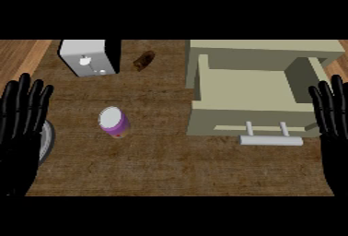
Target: Pick up the can, place it into the drawer and close the drawer
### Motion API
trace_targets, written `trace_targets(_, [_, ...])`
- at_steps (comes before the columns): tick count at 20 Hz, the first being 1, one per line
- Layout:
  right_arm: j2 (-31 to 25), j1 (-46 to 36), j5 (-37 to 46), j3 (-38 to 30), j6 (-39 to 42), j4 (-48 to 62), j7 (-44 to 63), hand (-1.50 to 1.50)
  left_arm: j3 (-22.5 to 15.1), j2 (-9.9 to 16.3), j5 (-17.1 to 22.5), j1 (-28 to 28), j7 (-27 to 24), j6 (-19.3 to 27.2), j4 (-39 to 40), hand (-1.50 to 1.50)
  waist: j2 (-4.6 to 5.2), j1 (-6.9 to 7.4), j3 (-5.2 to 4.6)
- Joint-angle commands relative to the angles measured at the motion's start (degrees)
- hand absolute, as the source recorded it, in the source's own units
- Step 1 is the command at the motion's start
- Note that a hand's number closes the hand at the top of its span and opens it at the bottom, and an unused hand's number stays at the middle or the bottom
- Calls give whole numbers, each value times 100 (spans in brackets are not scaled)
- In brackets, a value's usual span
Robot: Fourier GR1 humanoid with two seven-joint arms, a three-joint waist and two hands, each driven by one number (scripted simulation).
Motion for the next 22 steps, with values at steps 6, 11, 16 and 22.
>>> trace_targets(6, [68, -270, -173, 189, 172, 125, 233, -150, 237, 276, 982, -1030, -447, -874, 1450, -150, 13, -130, 187])
trace_targets(11, [-2, 408, -327, -759, -387, 131, 1271, -150, 403, 661, 777, -396, 1369, -598, 1180, -150, -9, -111, 193])
trace_targets(16, [-23, 1075, -601, -1024, -76, 29, 801, -150, 418, 697, 1044, 65, 1838, -764, 353, -150, -22, -66, 193])
trace_targets(22, [-63, 1323, -1016, -1373, 306, 20, 794, -150, 771, 894, 1489, 225, 2481, -921, -384, -150, -23, -60, 193])
